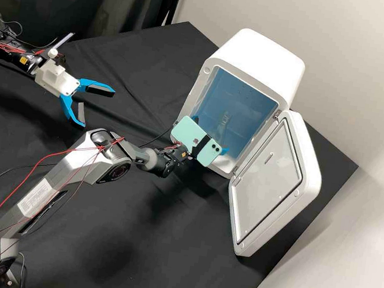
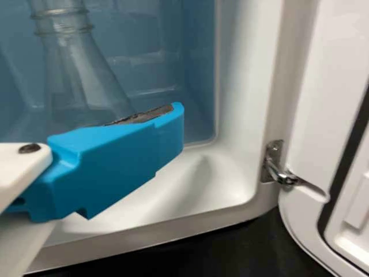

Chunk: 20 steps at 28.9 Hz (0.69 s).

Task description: Take the flask out of the incubator

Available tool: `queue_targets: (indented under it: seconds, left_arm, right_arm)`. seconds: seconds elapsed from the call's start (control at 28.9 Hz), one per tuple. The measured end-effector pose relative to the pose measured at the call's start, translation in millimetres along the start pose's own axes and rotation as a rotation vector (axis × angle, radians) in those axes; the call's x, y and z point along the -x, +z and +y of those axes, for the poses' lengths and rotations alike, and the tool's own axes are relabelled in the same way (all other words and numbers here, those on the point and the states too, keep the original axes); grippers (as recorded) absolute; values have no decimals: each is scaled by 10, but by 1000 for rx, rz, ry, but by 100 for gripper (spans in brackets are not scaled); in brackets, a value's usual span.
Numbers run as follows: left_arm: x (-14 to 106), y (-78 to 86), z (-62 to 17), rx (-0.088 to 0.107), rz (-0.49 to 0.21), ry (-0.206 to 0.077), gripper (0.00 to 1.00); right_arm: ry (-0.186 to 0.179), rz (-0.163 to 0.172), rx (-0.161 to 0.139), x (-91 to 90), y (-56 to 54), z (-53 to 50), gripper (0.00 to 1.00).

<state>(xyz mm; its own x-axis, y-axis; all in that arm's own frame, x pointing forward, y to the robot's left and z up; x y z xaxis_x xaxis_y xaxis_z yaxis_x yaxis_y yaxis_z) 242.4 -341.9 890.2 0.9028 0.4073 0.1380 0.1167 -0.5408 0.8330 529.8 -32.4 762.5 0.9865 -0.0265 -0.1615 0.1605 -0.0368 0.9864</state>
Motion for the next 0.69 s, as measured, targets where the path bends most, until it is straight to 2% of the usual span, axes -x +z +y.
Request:
queue_targets:
  seconds: [0.42,0.69]
  left_arm:
    - [6,34,4,-2,-9,-6,100]
    - [7,31,2,-2,-7,-10,100]
  right_arm:
    - [24,-32,1,24,163,154,100]
    - [27,-34,1,6,191,158,100]
